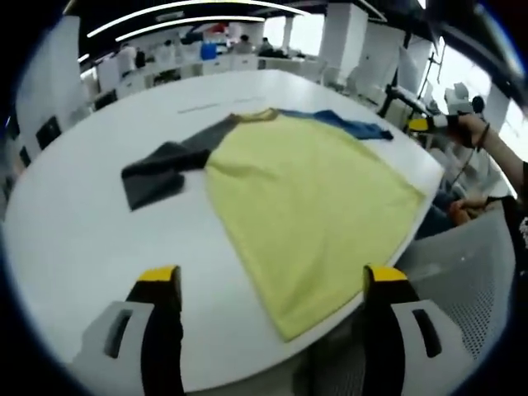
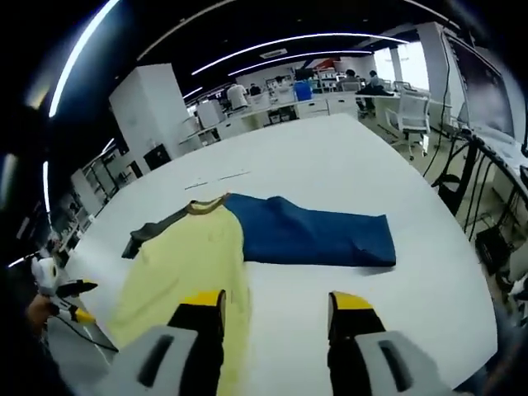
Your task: Fold the garment on the visible template until the final outline fits inside the template.
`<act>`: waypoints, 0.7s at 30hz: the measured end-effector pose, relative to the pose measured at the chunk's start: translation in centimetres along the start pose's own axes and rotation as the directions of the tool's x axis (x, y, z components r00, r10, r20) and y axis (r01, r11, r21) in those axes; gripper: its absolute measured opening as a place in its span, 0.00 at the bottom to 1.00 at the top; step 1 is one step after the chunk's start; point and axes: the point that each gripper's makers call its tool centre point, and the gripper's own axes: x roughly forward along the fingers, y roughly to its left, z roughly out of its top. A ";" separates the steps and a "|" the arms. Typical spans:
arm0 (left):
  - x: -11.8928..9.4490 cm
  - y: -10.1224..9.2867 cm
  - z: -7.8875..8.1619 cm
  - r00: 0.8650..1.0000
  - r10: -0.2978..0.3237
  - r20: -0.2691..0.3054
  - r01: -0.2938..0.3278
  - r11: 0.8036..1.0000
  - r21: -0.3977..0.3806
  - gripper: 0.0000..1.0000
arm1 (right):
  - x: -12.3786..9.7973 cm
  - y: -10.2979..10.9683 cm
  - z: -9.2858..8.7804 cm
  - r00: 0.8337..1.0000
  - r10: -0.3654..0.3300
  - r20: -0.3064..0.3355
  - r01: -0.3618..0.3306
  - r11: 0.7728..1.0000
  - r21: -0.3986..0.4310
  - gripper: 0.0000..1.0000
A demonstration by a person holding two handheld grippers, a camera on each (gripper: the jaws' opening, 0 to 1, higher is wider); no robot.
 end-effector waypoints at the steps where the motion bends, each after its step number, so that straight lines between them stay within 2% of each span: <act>1: 0.0 -0.1 0.2 1.000 -0.003 0.005 0.003 1.000 0.000 0.89 | 0.1 -0.4 0.3 1.000 -0.008 0.004 0.008 1.000 -0.002 0.48; 7: 0.4 0.5 0.3 1.000 0.018 0.003 -0.018 1.000 -0.014 0.94 | 1.4 -3.5 2.1 0.997 -0.069 0.030 0.070 0.997 -0.029 0.45; 9: 0.4 0.4 0.4 1.000 0.019 0.007 -0.019 1.000 -0.011 0.97 | 2.0 -4.7 2.2 0.995 -0.100 0.021 0.101 0.992 -0.073 0.43; 16: 0.6 0.0 0.9 1.000 0.011 0.026 -0.011 1.000 -0.009 0.99 | 4.2 -7.9 2.4 0.988 -0.154 0.011 0.155 0.986 -0.069 0.38; 19: 0.7 -0.2 1.0 1.000 0.008 0.024 -0.008 1.000 -0.011 0.99 | 5.3 -9.0 2.3 0.986 -0.164 -0.013 0.163 0.986 -0.040 0.37; 20: 0.7 -0.3 1.1 1.000 0.009 0.025 -0.009 1.000 -0.008 0.99 | 5.6 -9.7 1.5 0.980 -0.192 -0.060 0.190 0.981 -0.027 0.36; 21: 0.6 -0.3 1.2 1.000 0.013 0.027 -0.013 1.000 -0.006 0.99 | 5.8 -10.3 1.2 0.975 -0.210 -0.080 0.207 0.978 -0.040 0.35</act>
